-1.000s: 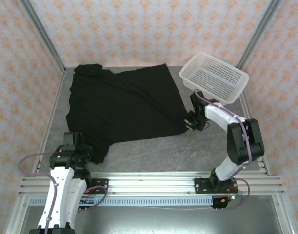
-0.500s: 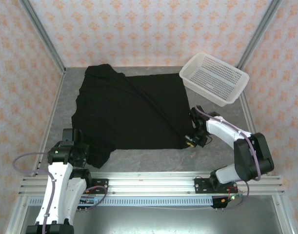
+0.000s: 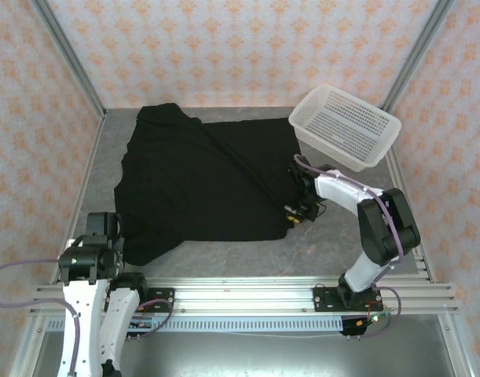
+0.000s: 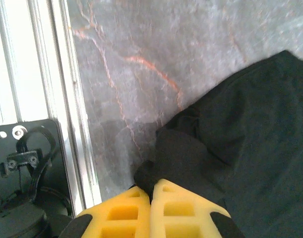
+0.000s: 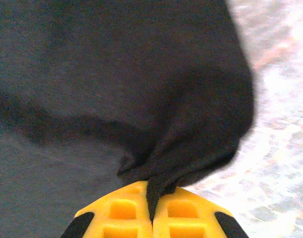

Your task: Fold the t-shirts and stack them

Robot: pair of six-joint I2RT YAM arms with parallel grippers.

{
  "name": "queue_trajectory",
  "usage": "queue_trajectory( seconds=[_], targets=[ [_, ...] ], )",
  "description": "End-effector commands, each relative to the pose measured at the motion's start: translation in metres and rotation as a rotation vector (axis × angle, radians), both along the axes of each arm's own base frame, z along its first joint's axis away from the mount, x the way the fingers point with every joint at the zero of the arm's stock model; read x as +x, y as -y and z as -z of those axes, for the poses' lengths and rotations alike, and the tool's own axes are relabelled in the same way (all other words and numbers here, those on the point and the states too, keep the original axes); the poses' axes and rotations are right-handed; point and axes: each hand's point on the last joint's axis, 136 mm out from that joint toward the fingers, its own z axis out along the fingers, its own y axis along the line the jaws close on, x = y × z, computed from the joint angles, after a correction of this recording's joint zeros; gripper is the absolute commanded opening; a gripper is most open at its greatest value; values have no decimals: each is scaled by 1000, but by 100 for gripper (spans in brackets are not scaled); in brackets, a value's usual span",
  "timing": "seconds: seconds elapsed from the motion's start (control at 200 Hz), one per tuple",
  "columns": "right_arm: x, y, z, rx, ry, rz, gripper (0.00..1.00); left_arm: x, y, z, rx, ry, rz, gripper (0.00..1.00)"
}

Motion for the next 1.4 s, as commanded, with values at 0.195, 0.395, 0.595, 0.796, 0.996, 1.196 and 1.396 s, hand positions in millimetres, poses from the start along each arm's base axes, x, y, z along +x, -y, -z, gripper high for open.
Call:
queue_trajectory(
  seconds=[0.195, 0.395, 0.595, 0.796, 0.996, 1.196, 1.396],
  targets=[
    [-68, 33, -9, -65, -96, -21, 0, 3, -36, -86, 277, 51, 9, 0],
    [-93, 38, -2, -38, -109, 21, 0, -2, -18, -52, 158, 35, 49, 0],
    [-114, 44, 2, -22, -117, 53, 0, -7, -11, -34, 132, 25, 95, 0],
    [-88, 38, -11, -20, -40, 86, 0, 51, 10, -27, 38, 145, 237, 0],
    [-62, 40, -25, -43, 8, 190, 0, 88, -2, -54, 125, 151, 281, 0],
    [-29, 45, -37, -45, 61, 281, 0, 131, -3, -59, 137, 131, 350, 0],
    [1, 40, -42, -26, 64, 292, 0, 155, -13, -57, 181, 124, 337, 0]
  ],
)
